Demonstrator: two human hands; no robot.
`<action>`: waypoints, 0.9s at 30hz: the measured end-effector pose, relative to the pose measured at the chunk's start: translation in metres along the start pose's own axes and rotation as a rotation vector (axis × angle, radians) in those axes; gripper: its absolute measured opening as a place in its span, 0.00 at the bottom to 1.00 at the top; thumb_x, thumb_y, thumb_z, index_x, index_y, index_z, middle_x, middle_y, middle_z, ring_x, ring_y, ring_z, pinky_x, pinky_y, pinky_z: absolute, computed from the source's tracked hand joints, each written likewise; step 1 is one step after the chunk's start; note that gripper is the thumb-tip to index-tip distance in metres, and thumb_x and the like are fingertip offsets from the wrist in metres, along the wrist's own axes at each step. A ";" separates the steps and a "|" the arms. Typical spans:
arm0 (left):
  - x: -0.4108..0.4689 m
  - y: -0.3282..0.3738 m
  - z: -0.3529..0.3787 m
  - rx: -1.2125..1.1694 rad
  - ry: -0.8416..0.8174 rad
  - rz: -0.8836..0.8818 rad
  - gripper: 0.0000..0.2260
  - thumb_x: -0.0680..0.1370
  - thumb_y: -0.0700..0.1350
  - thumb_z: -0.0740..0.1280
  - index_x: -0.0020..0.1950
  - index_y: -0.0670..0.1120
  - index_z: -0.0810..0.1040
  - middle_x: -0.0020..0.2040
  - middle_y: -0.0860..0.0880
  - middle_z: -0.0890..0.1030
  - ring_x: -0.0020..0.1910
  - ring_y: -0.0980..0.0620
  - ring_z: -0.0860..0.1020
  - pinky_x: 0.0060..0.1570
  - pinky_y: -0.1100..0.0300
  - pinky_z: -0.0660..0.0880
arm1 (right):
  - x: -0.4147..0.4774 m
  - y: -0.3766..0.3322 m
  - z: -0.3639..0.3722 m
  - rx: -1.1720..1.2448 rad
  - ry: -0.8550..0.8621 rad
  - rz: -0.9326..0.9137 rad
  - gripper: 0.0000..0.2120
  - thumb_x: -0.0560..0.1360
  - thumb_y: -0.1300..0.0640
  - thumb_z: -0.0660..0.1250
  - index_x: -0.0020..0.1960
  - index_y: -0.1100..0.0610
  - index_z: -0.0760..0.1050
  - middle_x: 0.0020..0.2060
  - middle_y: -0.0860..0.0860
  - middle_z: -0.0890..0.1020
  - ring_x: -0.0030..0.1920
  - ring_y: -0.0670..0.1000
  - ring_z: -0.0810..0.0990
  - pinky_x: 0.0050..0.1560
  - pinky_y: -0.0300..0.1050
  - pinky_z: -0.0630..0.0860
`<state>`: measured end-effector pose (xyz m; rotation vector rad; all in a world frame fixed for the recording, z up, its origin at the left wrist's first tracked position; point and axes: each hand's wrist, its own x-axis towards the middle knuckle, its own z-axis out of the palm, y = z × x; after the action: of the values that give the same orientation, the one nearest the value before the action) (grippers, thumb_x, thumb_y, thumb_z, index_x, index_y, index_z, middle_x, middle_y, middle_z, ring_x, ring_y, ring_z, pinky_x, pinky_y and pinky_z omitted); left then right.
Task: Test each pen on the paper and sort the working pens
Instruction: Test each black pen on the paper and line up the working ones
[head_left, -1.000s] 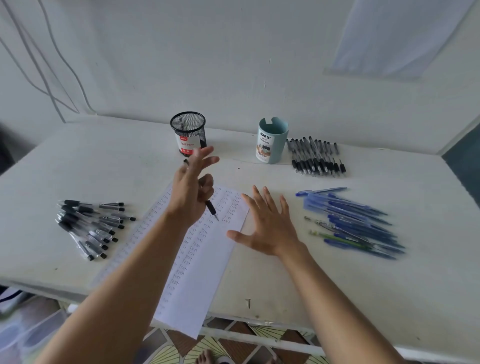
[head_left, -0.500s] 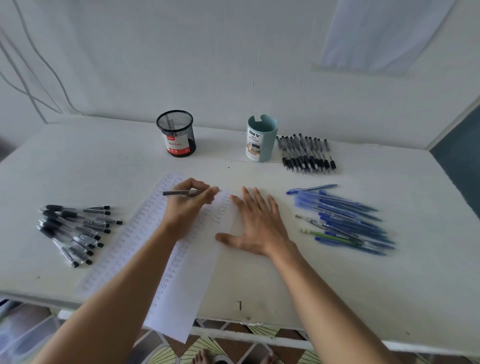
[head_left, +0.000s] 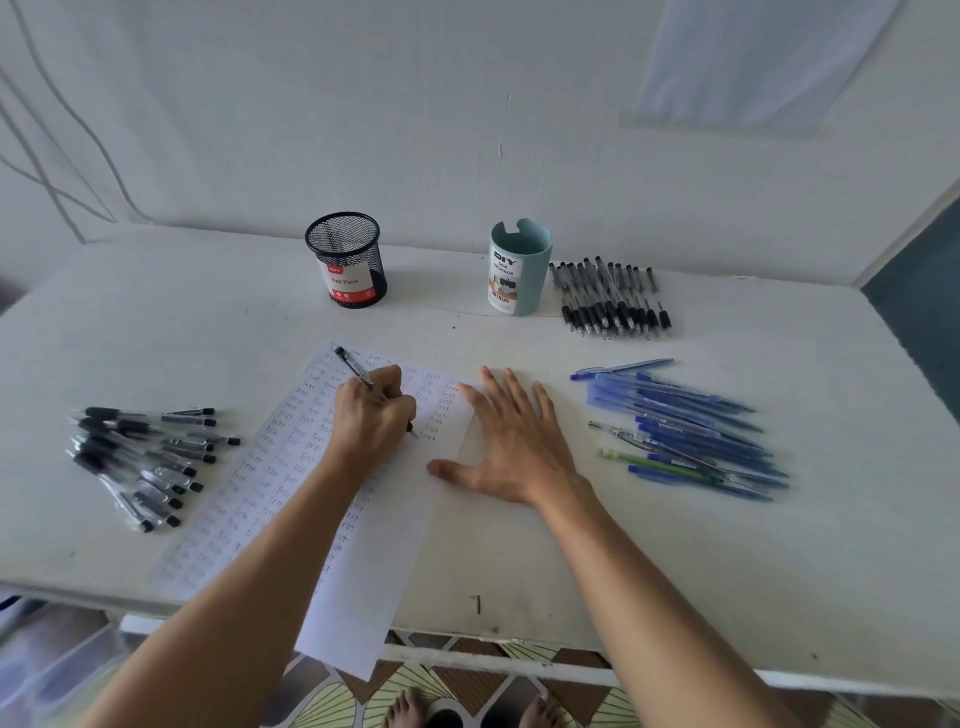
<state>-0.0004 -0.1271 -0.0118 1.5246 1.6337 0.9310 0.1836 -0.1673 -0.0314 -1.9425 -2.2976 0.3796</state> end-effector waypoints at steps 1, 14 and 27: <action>0.001 0.000 0.000 0.014 -0.003 0.011 0.08 0.62 0.35 0.63 0.33 0.41 0.63 0.25 0.47 0.68 0.29 0.49 0.65 0.29 0.56 0.60 | 0.000 0.000 0.000 0.000 0.000 -0.001 0.51 0.66 0.20 0.56 0.80 0.45 0.47 0.81 0.48 0.43 0.80 0.52 0.38 0.77 0.60 0.39; 0.001 0.002 0.003 0.063 -0.001 0.024 0.16 0.65 0.29 0.61 0.29 0.47 0.58 0.29 0.46 0.61 0.28 0.51 0.59 0.28 0.60 0.54 | 0.000 0.000 0.002 0.005 0.014 0.002 0.51 0.66 0.20 0.56 0.80 0.44 0.47 0.81 0.48 0.44 0.80 0.51 0.39 0.78 0.59 0.38; -0.003 0.004 0.005 0.080 -0.007 0.059 0.13 0.66 0.29 0.60 0.31 0.44 0.59 0.31 0.47 0.59 0.26 0.55 0.57 0.24 0.63 0.53 | 0.001 0.001 0.005 0.009 0.025 0.004 0.51 0.65 0.19 0.55 0.79 0.44 0.47 0.81 0.48 0.44 0.80 0.52 0.39 0.78 0.60 0.38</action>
<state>0.0059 -0.1298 -0.0106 1.6367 1.6461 0.9000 0.1827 -0.1664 -0.0364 -1.9367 -2.2734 0.3638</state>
